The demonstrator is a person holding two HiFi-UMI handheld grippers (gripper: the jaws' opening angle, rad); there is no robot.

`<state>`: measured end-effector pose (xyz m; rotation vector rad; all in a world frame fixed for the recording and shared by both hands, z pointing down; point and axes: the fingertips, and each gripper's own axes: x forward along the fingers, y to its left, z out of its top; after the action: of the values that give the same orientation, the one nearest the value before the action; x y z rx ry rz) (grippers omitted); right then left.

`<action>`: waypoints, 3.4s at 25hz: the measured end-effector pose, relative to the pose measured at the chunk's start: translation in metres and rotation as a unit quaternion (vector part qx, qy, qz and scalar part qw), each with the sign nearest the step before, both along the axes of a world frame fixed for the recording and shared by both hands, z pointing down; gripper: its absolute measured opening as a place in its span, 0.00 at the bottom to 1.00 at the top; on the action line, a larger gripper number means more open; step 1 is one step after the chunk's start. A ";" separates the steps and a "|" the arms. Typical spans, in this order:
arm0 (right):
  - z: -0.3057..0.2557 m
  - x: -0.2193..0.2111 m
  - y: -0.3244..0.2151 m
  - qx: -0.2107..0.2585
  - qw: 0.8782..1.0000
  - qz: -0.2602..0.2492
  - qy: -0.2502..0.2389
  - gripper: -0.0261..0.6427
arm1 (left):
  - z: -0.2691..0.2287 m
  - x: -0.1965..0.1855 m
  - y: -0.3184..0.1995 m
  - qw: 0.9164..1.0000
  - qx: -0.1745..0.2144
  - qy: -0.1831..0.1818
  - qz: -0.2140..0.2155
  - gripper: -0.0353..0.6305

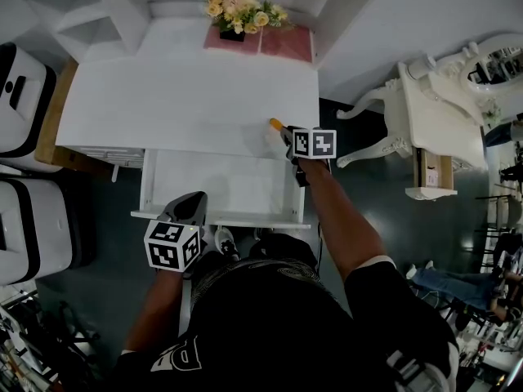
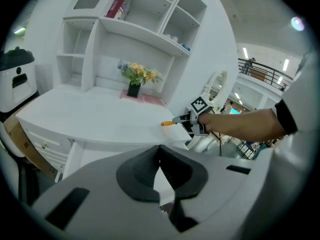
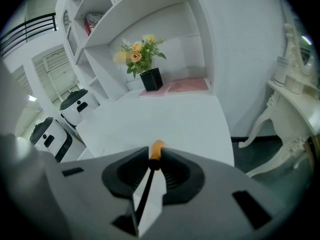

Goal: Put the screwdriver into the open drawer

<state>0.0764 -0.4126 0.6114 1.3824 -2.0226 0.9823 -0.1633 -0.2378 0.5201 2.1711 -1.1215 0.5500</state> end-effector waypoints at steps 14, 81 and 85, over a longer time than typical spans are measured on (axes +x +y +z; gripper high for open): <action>-0.028 0.000 0.023 0.028 1.000 0.002 -0.008 0.16 | -0.005 0.001 0.009 1.000 0.009 0.003 0.009 0.08; 0.110 -0.050 0.130 -0.050 0.991 -0.103 0.073 0.17 | 0.034 0.005 0.022 0.999 -0.037 -0.017 0.035 0.08; 0.118 -0.052 0.135 -0.056 0.988 -0.114 0.081 0.17 | 0.038 0.005 0.021 0.998 -0.043 -0.016 0.032 0.08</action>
<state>0.0245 -0.2776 0.7298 1.1052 -1.9225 0.8399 -0.1583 -0.2170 0.5577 2.1367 -1.0301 0.6515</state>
